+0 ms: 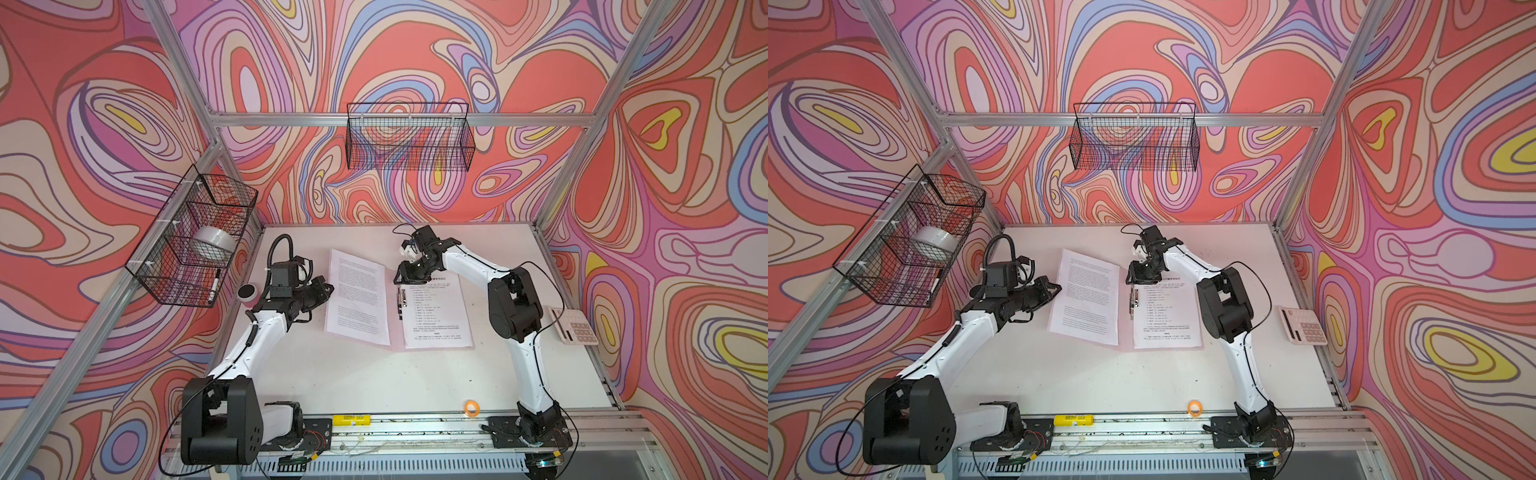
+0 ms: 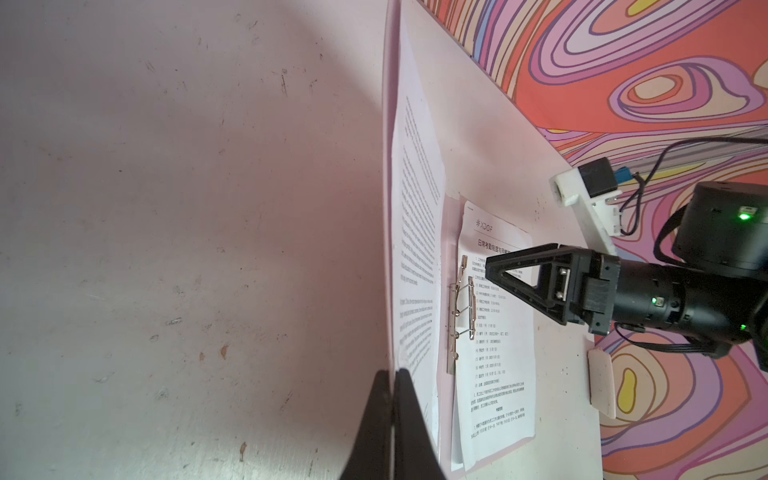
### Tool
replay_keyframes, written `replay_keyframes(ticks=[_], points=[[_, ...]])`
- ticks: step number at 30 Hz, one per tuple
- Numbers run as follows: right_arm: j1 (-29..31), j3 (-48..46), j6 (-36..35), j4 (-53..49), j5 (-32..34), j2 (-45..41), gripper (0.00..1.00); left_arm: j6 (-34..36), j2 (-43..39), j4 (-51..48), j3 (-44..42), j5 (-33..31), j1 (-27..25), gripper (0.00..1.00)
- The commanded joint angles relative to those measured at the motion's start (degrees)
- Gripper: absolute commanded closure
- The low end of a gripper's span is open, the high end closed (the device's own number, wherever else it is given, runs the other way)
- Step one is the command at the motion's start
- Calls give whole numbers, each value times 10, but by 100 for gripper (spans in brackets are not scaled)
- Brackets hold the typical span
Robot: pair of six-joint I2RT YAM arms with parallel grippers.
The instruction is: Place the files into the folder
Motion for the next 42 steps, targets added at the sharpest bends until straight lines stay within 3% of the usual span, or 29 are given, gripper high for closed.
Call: replay_keyframes(ticks=[1,27,42], points=[[-1,14,5,13,-8,21,52,0,0,15,-8,4,-2,100],[-1,47,11,24,-40,65,53,1,11,19,-8,8,-2,100],[0,-17,25,77,-75,5,53,-2,8,15,-10,1,-2,100]])
